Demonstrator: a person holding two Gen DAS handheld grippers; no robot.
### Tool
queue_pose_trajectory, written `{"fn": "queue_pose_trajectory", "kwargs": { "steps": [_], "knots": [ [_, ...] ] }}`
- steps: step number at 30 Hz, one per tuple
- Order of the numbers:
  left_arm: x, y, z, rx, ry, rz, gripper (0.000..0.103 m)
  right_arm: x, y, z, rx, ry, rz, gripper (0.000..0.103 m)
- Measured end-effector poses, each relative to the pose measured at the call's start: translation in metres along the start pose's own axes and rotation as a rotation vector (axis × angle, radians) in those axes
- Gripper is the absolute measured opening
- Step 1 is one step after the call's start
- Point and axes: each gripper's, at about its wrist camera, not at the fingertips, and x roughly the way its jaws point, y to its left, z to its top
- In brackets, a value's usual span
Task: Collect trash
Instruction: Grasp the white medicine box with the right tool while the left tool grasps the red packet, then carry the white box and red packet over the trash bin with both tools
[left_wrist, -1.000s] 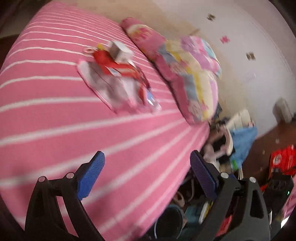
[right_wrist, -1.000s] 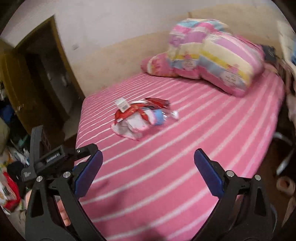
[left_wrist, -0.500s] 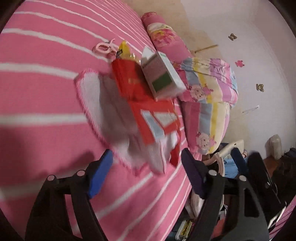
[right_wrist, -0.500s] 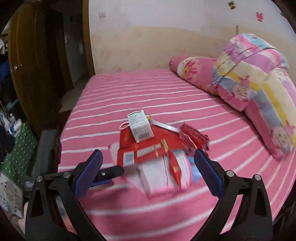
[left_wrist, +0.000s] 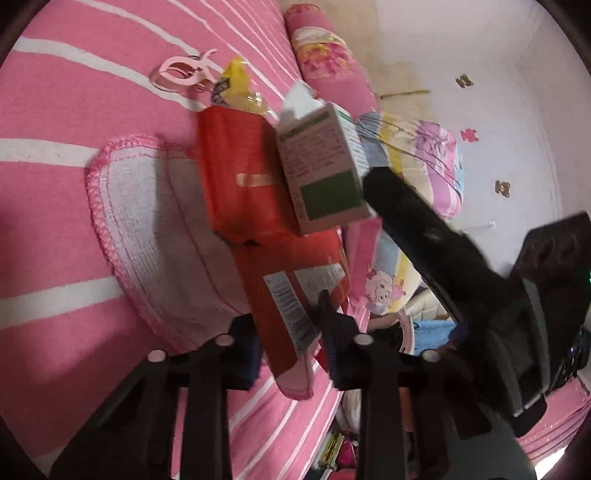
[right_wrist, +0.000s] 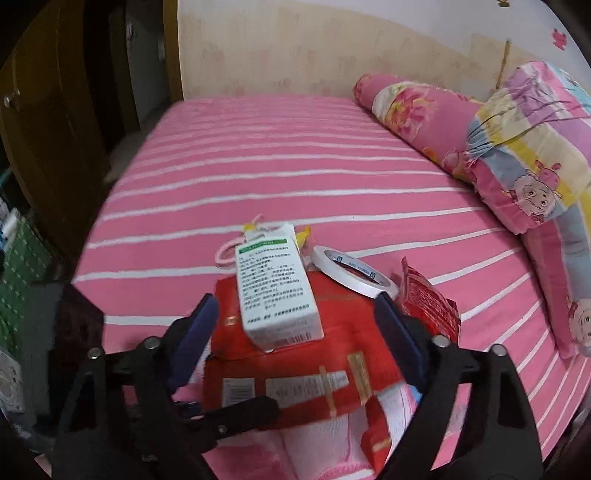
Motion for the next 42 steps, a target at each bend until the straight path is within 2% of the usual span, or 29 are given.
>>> {"fn": "queue_pose_trajectory", "kwargs": {
  "steps": [2, 5, 6, 13, 21, 30, 38, 42],
  "knots": [
    [-0.001, 0.003, 0.002, -0.009, -0.003, -0.004, 0.015, 0.011, 0.001, 0.002, -0.011, 0.027, -0.001, 0.068],
    [-0.001, 0.002, 0.002, 0.006, -0.006, 0.005, 0.011, 0.024, 0.000, 0.003, -0.014, 0.061, 0.018, 0.045],
    [-0.001, 0.002, 0.002, 0.011, -0.007, 0.008, 0.011, 0.026, -0.003, 0.002, -0.001, 0.064, 0.025, 0.044],
    [-0.014, -0.007, -0.002, 0.055, -0.036, -0.005, 0.006, -0.001, -0.023, -0.002, 0.081, -0.011, 0.049, 0.043],
    [-0.052, -0.018, -0.018, 0.109, -0.085, -0.005, 0.005, -0.075, -0.040, -0.012, 0.118, -0.128, 0.033, 0.043],
    [-0.096, -0.003, -0.050, 0.102, -0.076, 0.027, 0.006, -0.125, -0.017, -0.049, 0.121, -0.109, 0.044, 0.043],
    [-0.132, 0.013, -0.072, 0.076, -0.058, 0.024, 0.010, -0.142, 0.015, -0.088, 0.117, -0.058, 0.065, 0.043],
    [-0.145, 0.021, -0.084, 0.056, -0.076, 0.035, 0.010, -0.151, 0.030, -0.099, 0.119, -0.049, 0.073, 0.043]
  ]
}}
